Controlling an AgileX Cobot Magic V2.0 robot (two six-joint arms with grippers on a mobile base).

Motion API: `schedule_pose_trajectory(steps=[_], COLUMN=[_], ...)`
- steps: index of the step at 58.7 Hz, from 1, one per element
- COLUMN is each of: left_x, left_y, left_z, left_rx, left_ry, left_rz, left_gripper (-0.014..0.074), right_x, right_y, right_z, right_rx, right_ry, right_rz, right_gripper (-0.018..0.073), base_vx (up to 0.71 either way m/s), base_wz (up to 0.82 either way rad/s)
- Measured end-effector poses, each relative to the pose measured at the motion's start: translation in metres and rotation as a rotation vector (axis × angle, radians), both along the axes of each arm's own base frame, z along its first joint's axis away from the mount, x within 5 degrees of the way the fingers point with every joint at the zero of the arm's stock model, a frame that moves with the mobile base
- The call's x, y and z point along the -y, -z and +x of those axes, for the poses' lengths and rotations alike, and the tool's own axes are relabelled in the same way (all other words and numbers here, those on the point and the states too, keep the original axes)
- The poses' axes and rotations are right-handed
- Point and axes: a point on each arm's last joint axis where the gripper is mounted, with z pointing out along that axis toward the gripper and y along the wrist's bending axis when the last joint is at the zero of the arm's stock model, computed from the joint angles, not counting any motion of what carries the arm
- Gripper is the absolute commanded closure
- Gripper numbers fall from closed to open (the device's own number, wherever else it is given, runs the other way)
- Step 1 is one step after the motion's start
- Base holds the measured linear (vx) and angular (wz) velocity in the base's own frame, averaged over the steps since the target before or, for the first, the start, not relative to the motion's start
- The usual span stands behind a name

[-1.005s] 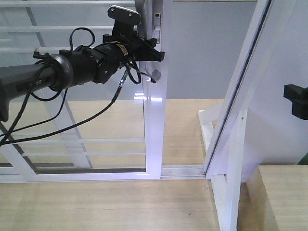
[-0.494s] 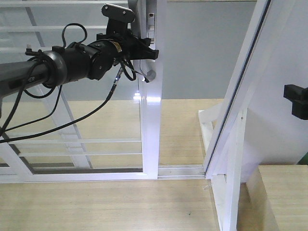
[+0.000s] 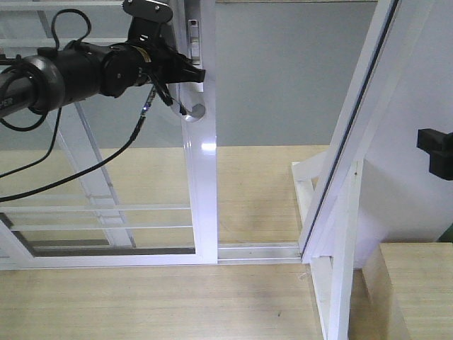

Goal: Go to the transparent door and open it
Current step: 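Push the handle with the left gripper, sliding the door further open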

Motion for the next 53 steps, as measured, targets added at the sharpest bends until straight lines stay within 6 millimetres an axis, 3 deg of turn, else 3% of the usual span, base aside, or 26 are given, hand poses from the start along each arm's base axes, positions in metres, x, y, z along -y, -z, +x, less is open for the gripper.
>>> schedule_pose_trajectory(steps=[37,53], left_x=[-0.099,-0.127], left_y=[-0.019,-0.021], left_z=[-0.002,-0.003], left_rx=[-0.187,-0.219], left_ry=[-0.214,-0.272], left_rz=[0.040,0.059], left_gripper=[0.0596,0.0519], right_x=[0.000,0.000], right_y=[0.001,0.002], right_z=[0.000,-0.001], right_rx=[-0.010,-0.021], right_ry=[0.000,0.001], right_rz=[-0.002,-0.004], right_gripper=[-0.0032,-0.0032], base_vx=[0.00,0.00], base_wz=[0.00,0.01])
